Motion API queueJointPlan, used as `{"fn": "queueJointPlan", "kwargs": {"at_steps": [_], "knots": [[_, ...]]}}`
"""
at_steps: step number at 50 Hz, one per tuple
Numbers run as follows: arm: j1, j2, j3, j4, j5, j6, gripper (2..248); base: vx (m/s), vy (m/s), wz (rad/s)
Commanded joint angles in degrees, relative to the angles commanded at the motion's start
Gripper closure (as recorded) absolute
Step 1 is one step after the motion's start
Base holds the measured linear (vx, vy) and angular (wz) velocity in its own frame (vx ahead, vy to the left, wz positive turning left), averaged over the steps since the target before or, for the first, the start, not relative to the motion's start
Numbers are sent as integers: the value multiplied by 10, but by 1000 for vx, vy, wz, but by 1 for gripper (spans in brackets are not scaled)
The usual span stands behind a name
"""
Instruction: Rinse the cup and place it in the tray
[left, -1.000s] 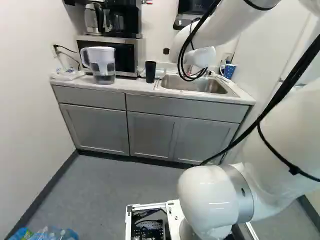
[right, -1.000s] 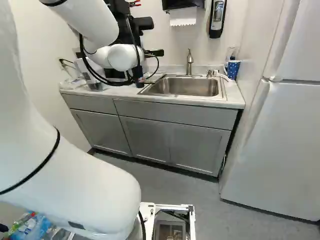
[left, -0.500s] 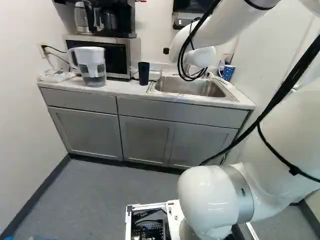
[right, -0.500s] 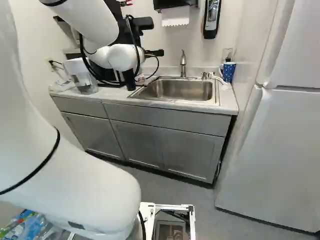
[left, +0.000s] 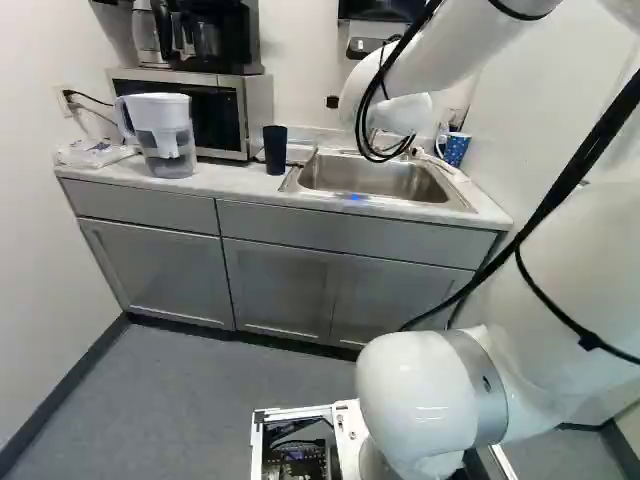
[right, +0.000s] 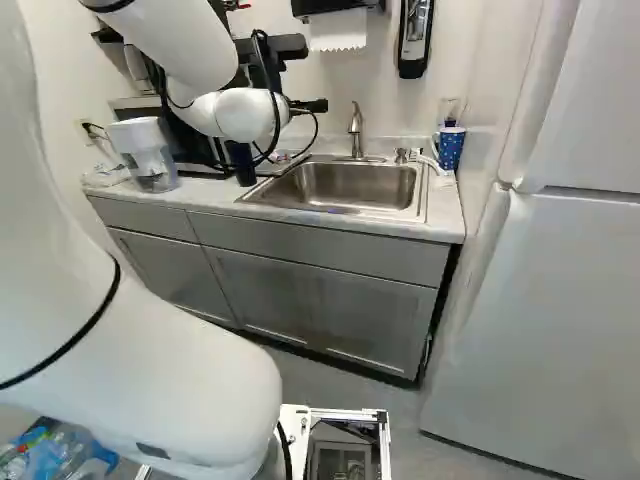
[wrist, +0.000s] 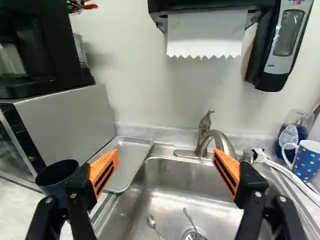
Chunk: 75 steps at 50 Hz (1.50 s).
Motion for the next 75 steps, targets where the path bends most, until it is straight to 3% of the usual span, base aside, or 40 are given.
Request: {"fn": "queueJointPlan", "kwargs": {"at_steps": [75], "knots": [[0, 0, 0, 0, 0, 0, 3, 62, -49, 24]]}}
